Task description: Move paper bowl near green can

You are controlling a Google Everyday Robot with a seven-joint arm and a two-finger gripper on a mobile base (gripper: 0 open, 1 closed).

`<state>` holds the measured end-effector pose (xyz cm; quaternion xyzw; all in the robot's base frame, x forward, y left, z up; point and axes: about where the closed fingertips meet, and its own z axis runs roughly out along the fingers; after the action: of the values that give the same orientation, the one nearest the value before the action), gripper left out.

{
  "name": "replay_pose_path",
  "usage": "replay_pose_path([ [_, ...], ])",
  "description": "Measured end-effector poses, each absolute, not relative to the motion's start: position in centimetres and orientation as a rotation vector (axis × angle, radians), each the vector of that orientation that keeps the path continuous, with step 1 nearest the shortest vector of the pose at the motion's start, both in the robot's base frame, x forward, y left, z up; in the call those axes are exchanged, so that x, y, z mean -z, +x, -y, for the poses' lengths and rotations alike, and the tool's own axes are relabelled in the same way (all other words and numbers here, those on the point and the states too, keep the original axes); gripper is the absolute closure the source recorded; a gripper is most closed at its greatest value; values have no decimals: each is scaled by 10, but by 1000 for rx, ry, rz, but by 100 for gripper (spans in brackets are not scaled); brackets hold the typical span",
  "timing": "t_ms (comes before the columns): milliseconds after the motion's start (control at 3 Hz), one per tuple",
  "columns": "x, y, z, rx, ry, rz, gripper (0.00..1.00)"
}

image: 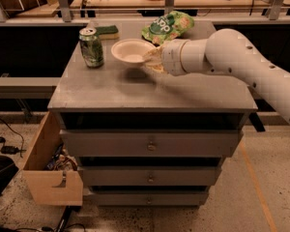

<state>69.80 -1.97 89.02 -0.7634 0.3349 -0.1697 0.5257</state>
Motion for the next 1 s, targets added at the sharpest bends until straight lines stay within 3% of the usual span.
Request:
replay_pose_path([
  [1000,-888,697,13,395,-1830,-793,15],
])
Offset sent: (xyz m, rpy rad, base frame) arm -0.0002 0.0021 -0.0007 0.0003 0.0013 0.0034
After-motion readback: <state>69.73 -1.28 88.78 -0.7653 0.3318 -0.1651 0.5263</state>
